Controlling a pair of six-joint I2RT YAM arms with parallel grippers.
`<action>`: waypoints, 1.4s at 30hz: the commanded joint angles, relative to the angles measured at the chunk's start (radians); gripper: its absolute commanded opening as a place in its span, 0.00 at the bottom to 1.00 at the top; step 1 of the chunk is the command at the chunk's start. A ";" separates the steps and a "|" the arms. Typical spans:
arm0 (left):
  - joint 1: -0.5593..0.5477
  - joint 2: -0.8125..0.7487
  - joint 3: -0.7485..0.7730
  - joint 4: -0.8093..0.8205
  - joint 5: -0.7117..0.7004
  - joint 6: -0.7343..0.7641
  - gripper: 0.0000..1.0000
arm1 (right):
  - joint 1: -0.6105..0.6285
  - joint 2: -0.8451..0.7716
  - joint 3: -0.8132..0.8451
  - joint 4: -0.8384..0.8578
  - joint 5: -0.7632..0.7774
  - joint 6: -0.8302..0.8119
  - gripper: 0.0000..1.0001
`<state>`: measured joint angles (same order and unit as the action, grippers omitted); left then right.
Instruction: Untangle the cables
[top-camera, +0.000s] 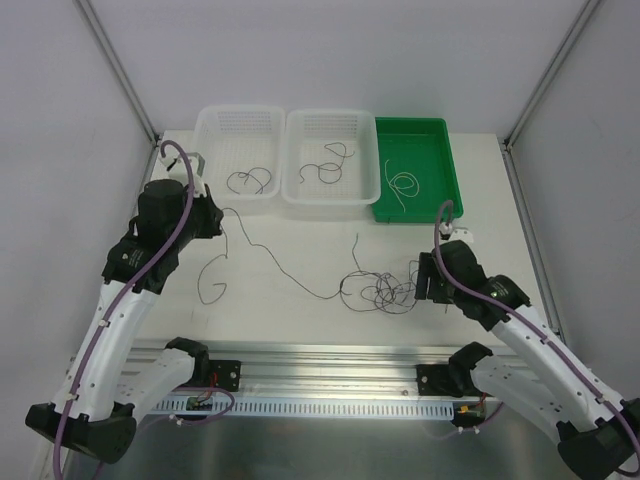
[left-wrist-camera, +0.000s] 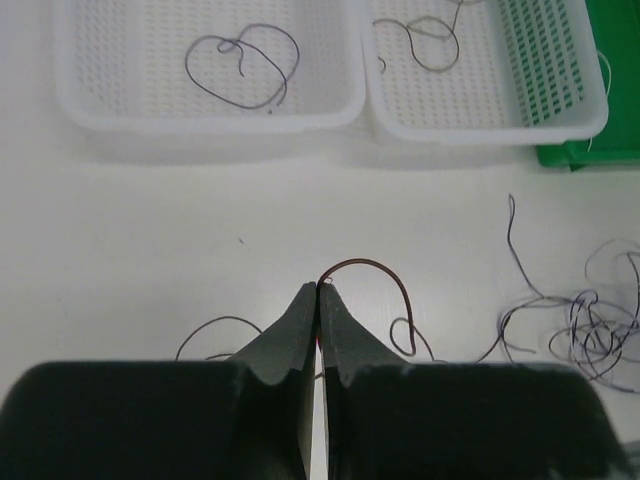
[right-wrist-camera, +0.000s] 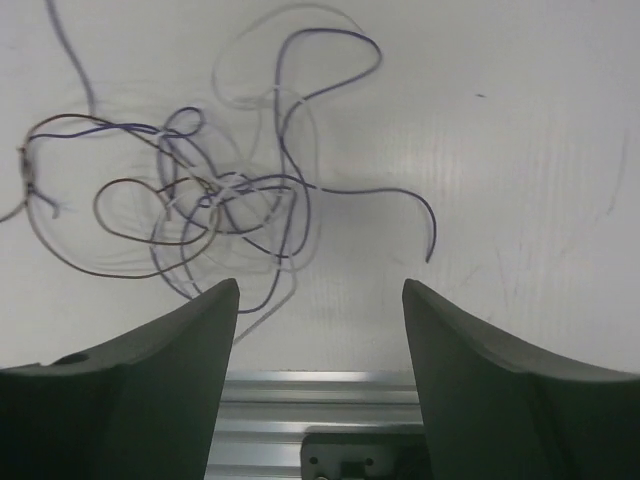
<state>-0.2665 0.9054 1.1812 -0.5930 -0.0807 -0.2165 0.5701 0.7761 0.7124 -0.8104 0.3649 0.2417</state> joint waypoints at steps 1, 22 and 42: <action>0.007 -0.043 -0.109 0.059 0.124 0.066 0.00 | 0.022 -0.038 0.044 0.150 -0.173 -0.038 0.71; 0.019 -0.212 -0.315 0.133 -0.180 0.042 0.00 | 0.404 0.682 0.173 0.430 -0.257 -0.102 0.59; 0.055 -0.246 -0.341 0.128 -0.269 0.036 0.00 | 0.432 0.715 0.167 0.400 -0.023 -0.136 0.01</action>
<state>-0.2268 0.6765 0.8497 -0.4911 -0.2745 -0.1711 1.0206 1.5909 0.8898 -0.3725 0.2001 0.0929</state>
